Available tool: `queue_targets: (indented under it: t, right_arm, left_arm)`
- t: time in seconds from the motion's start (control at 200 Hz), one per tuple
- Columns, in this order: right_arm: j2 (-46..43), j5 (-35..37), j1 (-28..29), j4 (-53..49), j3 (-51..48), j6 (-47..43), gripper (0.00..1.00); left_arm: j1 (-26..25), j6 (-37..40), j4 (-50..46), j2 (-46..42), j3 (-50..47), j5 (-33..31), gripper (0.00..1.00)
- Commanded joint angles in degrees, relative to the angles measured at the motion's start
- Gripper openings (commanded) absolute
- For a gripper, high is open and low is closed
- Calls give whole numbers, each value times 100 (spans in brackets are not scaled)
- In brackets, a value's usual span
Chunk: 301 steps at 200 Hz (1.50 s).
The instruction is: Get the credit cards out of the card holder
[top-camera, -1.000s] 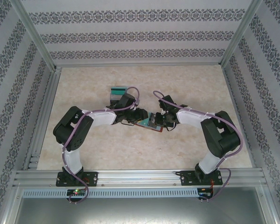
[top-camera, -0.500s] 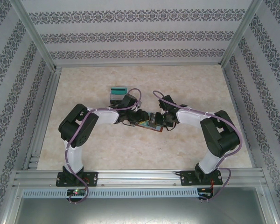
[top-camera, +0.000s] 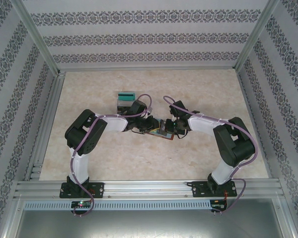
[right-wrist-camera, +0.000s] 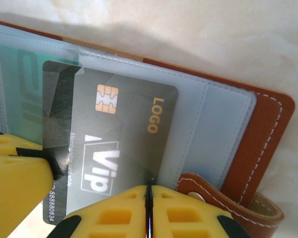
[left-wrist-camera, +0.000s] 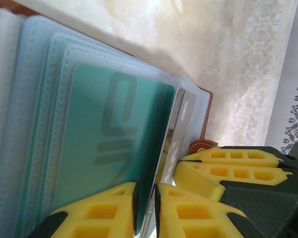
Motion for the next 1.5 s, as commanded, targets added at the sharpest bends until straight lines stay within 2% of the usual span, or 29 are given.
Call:
queue_targets:
  t: [0.0, 0.11, 0.165, 0.47, 1.004, 1.499]
  right_arm:
    - [158, -12, -51, -34, 13, -66, 12]
    - [149, -26, -45, -27, 4, -60, 12]
    - [149, -25, -44, -28, 4, -61, 12]
    - [115, -59, -80, 36, -86, -26, 12]
    - [9, -118, -88, 79, -198, 9, 12]
    - [-119, -137, -97, 58, -264, 18, 12]
  left_arm:
    - [-65, -117, 394, 142, 38, 135, 15]
    - [-60, -145, 458, 169, 8, 163, 14]
    - [-57, -150, 507, 161, -13, 172, 10]
    - [31, -96, 779, 47, -292, 185, 6]
    - [341, 391, 840, -268, -638, 159, 6]
    - [697, 993, 770, -426, -742, 417, 4]
